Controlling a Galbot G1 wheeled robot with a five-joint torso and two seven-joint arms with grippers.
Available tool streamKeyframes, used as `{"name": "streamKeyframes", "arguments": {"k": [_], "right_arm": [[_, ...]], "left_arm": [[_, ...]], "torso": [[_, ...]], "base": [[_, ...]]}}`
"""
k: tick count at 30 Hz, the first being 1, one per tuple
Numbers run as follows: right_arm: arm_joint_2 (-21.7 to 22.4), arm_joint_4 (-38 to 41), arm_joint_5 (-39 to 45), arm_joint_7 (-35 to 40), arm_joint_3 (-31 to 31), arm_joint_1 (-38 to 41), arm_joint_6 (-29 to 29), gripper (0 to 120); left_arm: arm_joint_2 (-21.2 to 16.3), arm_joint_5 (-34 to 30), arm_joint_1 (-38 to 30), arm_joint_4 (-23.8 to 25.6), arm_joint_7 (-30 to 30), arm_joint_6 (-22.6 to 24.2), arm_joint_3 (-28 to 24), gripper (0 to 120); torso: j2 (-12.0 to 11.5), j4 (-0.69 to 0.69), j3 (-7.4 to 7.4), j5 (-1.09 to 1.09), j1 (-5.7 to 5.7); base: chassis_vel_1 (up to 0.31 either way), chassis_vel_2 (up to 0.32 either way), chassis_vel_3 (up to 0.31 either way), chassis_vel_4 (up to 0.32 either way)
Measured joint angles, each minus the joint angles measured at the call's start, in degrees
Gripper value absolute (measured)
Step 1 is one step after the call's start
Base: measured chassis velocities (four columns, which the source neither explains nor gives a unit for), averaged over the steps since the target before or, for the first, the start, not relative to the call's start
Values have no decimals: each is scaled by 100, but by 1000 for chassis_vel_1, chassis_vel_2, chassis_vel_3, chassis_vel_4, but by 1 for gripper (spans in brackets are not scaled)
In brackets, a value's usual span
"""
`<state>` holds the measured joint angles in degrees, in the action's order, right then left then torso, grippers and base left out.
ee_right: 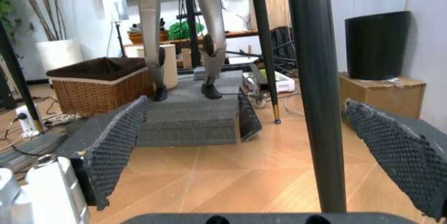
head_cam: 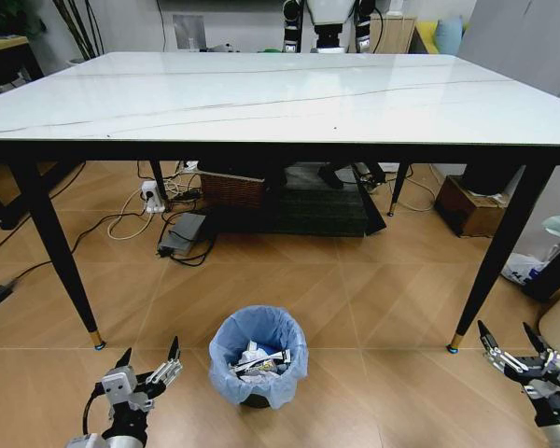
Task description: Pick up the trash bin and place the trash from the table into it.
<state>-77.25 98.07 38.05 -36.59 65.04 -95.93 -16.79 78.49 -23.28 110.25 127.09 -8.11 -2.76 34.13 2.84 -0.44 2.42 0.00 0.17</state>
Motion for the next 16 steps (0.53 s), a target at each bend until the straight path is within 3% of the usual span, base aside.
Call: {"name": "streamKeyframes", "arguments": {"k": [16], "right_arm": [[0, 0, 0, 0, 0, 0, 0, 100]], "left_arm": [[2, -3, -7, -13, -3, 8, -7, 100]], "torso": [[0, 0, 0, 0, 0]], "base": [[0, 0, 0, 0]]}}
